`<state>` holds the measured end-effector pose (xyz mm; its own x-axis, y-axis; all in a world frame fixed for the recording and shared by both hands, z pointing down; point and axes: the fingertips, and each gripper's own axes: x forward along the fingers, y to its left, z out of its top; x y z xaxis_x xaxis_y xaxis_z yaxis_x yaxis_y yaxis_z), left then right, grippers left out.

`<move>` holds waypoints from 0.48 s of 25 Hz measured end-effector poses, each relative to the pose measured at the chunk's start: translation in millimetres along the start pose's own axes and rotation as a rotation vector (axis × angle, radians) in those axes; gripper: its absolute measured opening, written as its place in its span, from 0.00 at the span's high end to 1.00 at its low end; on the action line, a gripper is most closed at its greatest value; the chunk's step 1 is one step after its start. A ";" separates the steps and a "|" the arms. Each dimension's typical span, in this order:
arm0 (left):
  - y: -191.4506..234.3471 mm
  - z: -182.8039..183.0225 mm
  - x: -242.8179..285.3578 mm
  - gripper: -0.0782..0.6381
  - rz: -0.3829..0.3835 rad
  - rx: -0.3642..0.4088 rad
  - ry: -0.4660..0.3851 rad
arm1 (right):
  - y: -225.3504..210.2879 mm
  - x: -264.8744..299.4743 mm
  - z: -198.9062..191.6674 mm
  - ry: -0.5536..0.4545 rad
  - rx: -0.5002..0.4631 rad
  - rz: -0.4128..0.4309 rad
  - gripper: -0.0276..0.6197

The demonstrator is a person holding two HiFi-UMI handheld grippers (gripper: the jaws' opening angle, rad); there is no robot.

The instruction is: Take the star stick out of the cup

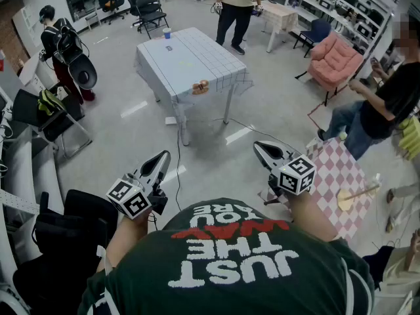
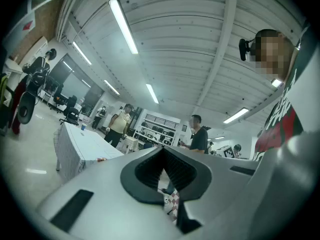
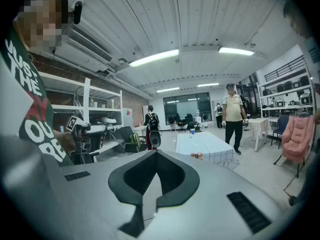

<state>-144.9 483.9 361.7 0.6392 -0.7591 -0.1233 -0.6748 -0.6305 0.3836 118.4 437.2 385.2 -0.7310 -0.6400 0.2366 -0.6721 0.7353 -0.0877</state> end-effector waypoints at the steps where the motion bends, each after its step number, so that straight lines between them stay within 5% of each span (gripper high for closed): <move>1: 0.0 -0.5 0.3 0.88 0.000 0.000 0.001 | -0.2 0.4 -0.6 0.002 -0.002 0.001 0.91; 12: -1.2 -5.0 6.8 0.88 0.002 -0.003 0.012 | -7.0 1.7 -2.5 0.011 -0.009 0.009 0.91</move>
<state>-137.9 480.3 364.9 0.6421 -0.7584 -0.1120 -0.6750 -0.6285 0.3864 122.1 431.6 388.7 -0.7356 -0.6308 0.2469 -0.6644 0.7430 -0.0810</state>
